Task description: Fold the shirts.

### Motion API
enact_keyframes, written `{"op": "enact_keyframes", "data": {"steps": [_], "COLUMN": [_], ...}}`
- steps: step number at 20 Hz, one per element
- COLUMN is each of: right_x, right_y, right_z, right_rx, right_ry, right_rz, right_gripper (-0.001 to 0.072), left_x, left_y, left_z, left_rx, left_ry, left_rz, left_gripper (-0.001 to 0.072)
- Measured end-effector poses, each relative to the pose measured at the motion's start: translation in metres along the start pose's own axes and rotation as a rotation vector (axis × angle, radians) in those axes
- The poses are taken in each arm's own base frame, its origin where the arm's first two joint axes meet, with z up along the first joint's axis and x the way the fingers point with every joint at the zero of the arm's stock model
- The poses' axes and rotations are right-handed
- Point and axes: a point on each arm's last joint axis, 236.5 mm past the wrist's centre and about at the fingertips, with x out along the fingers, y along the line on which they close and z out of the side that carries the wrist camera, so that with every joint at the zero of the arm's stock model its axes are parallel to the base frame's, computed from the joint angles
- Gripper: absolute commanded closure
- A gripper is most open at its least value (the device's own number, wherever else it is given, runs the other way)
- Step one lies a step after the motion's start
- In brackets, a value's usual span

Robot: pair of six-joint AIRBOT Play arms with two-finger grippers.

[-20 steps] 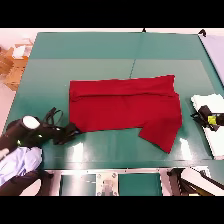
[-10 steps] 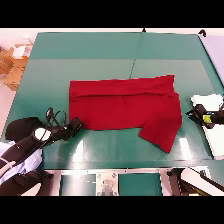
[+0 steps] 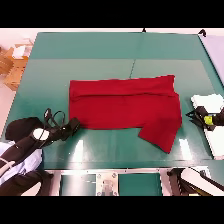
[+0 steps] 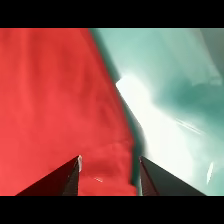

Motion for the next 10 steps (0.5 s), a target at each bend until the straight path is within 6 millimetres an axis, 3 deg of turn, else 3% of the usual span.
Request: {"op": "enact_keyframes", "data": {"steps": [2, 6, 10], "right_x": [-0.002, 0.014, 0.038], "right_y": [-0.012, -0.026, -0.012], "right_z": [-0.011, -0.06, -0.098], "right_rx": [0.049, 0.135, 0.15], "right_ry": [0.039, 0.176, 0.251], "right_rz": [-0.003, 0.009, 0.067], "right_gripper": [0.0283, 0.0283, 0.0284], "left_x": [-0.003, -0.006, -0.007], "left_y": [0.006, 0.012, 0.014], "left_z": [0.006, 0.014, 0.017], "left_rx": [0.016, 0.056, 0.078], "left_ry": [0.007, 0.005, 0.0], "left_rz": [0.007, 0.014, 0.016], "left_gripper": [0.0683, 0.0683, 0.0682]}}
